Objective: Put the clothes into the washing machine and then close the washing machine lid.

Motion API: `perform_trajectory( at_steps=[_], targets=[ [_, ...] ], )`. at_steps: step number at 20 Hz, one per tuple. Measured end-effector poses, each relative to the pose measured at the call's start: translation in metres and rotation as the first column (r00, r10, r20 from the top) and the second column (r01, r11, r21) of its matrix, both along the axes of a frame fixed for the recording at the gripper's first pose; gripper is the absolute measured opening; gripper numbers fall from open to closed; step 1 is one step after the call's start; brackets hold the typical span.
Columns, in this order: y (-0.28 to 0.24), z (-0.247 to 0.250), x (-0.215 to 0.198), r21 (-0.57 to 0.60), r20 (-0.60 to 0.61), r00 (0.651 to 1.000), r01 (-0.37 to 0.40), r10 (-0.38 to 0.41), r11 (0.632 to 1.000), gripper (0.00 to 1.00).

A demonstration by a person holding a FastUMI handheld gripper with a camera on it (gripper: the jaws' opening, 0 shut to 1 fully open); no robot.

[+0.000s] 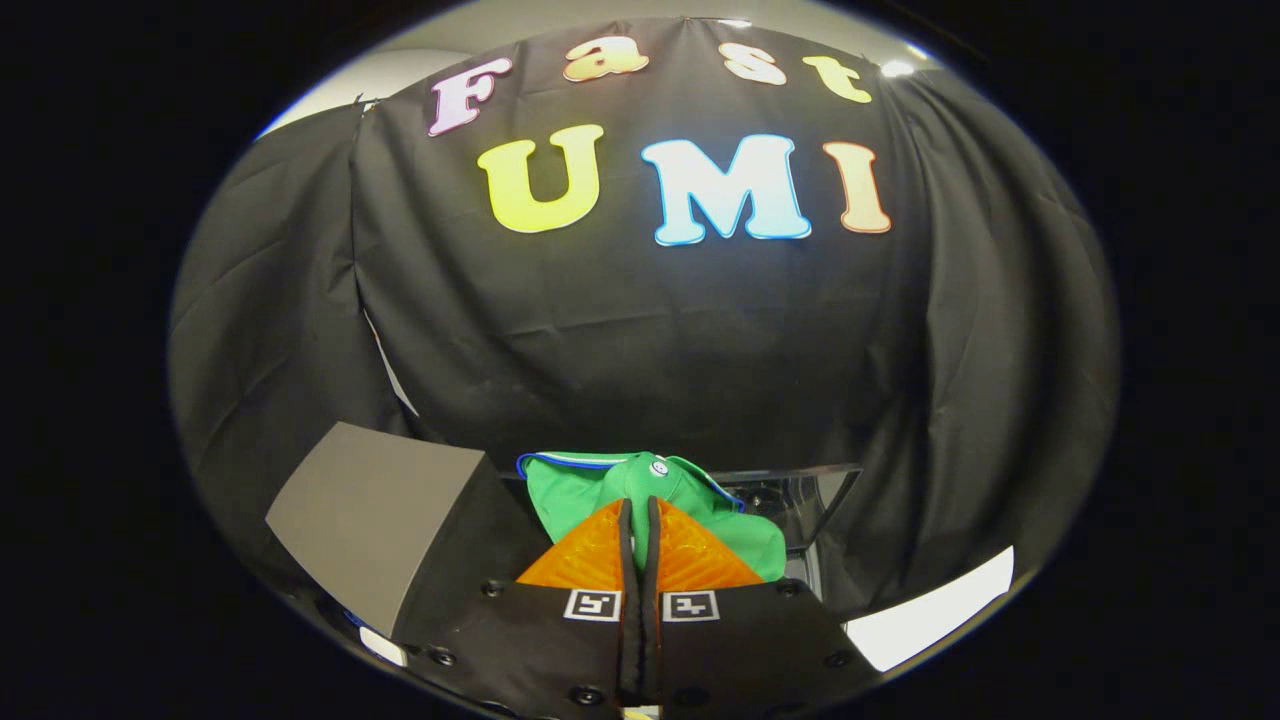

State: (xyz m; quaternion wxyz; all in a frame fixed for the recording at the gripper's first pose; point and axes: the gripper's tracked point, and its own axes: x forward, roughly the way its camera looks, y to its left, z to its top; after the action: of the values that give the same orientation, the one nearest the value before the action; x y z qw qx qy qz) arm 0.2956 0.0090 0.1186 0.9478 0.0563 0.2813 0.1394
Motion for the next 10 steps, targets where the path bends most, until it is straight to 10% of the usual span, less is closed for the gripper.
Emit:
perform_trajectory(
  at_steps=[10],
  targets=[
    [0.005,-0.087,-0.010,-0.024,-0.104,0.995,-0.008,0.005,1.000,0.01]
  ],
)
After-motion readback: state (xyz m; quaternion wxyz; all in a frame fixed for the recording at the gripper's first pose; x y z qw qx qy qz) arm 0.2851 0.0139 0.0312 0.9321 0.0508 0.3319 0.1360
